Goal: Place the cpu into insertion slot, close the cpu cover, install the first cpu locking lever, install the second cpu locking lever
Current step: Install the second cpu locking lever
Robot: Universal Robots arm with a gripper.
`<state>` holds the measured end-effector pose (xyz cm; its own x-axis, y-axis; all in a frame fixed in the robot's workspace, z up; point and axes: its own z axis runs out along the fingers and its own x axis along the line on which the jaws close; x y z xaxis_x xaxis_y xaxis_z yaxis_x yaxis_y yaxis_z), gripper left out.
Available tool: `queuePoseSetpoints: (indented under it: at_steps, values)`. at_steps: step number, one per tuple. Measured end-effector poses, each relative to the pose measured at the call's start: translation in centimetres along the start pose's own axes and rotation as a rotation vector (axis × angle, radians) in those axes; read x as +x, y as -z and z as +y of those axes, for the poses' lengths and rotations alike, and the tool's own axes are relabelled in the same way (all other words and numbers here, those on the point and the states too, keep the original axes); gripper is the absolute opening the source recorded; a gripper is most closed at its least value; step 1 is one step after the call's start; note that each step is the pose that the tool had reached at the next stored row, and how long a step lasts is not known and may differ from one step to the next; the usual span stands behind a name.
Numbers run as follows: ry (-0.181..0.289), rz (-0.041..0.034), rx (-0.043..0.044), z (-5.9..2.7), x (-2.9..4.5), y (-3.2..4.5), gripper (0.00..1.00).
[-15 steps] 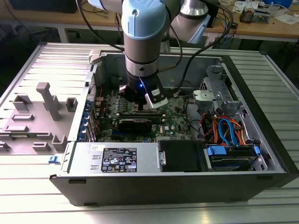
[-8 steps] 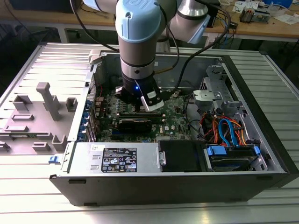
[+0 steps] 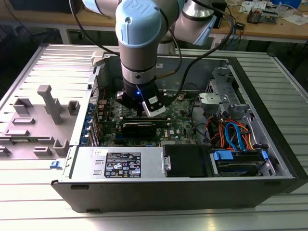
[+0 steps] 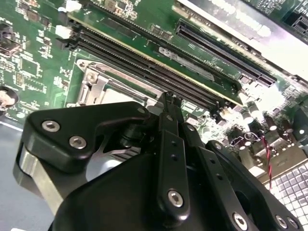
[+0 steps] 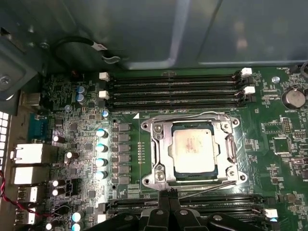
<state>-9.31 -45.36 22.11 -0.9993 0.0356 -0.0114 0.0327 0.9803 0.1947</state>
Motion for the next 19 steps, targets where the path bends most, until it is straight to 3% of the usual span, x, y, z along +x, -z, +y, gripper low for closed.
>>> queuePoseSetpoints:
  at_steps: [4, 19]
  values:
    - [0.003, 0.0006, -0.0010, -0.13, 0.68, -0.51, 0.11]
    - [0.004, 0.0008, -0.0036, 0.28, 1.07, -1.03, 0.11]
